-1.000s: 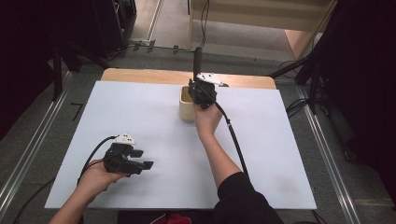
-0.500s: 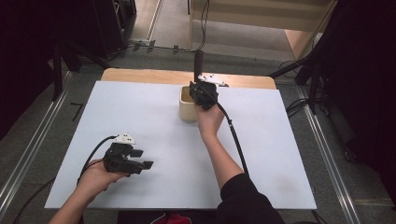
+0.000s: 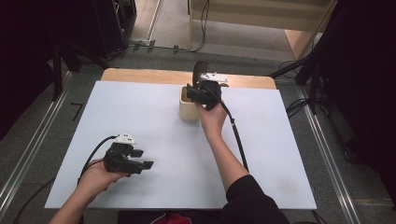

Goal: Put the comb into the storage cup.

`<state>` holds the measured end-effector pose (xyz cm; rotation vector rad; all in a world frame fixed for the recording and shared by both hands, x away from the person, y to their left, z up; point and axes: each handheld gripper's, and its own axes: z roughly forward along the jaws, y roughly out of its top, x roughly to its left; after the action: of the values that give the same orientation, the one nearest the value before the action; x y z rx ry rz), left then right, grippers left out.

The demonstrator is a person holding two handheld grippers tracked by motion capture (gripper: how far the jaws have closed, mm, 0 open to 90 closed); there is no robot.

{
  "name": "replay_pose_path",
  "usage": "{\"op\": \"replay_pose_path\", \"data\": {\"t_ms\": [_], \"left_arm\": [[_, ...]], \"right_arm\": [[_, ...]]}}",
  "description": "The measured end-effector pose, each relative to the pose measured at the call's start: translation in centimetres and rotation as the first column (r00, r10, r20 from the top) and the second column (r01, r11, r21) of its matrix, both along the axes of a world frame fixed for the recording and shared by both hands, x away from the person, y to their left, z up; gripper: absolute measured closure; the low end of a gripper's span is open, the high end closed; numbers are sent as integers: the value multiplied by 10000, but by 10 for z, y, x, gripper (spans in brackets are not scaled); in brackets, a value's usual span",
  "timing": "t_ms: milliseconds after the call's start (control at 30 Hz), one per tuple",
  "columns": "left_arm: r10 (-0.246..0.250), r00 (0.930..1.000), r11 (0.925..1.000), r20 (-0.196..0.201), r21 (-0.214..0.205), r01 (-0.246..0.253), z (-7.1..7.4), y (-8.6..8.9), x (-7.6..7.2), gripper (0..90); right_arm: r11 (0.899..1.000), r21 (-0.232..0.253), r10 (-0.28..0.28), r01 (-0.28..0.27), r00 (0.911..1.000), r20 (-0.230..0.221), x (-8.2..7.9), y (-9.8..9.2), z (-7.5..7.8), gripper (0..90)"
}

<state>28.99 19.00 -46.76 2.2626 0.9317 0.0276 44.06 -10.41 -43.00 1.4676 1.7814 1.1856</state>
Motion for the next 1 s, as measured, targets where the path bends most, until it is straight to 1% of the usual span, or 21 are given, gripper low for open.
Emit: {"op": "replay_pose_path", "data": {"t_ms": [100, 267, 400, 567, 667, 800, 933, 1000], "left_arm": [[14, 10000, 10000, -6, 21, -13, 0, 0, 0, 352], [34, 10000, 10000, -3, 13, -34, 0, 0, 0, 351], [39, 10000, 10000, -8, 34, -39, 0, 0, 0, 351], [46, 10000, 10000, -1, 44, -46, 0, 1, 0, 352], [50, 10000, 10000, 0, 55, -50, 0, 1, 0, 351], [55, 10000, 10000, 1, 30, -55, 0, 1, 0, 352], [75, 10000, 10000, 10, 34, -75, 0, 2, 0, 352], [82, 10000, 10000, 19, 37, -82, 0, 2, 1, 352]], "right_arm": [[9999, -62, 108, -109, 9997, -197, -1, -1, 1, 248], [9990, -367, 234, -245, 9993, -302, -6, -1, 5, 248], [9979, -477, 407, -428, 9982, -440, -11, 0, 7, 248], [9982, -227, 551, -564, 9970, -537, -17, -2, 8, 248], [9980, -189, 596, -607, 9967, -543, -22, -4, 9, 246], [9963, -134, 840, -850, 9946, -615, -27, -7, 7, 231], [9950, 165, 997, -987, 9919, -791, -31, -12, 5, 227], [9949, 233, 993, -978, 9923, -745, -34, -15, 5, 226]]}}
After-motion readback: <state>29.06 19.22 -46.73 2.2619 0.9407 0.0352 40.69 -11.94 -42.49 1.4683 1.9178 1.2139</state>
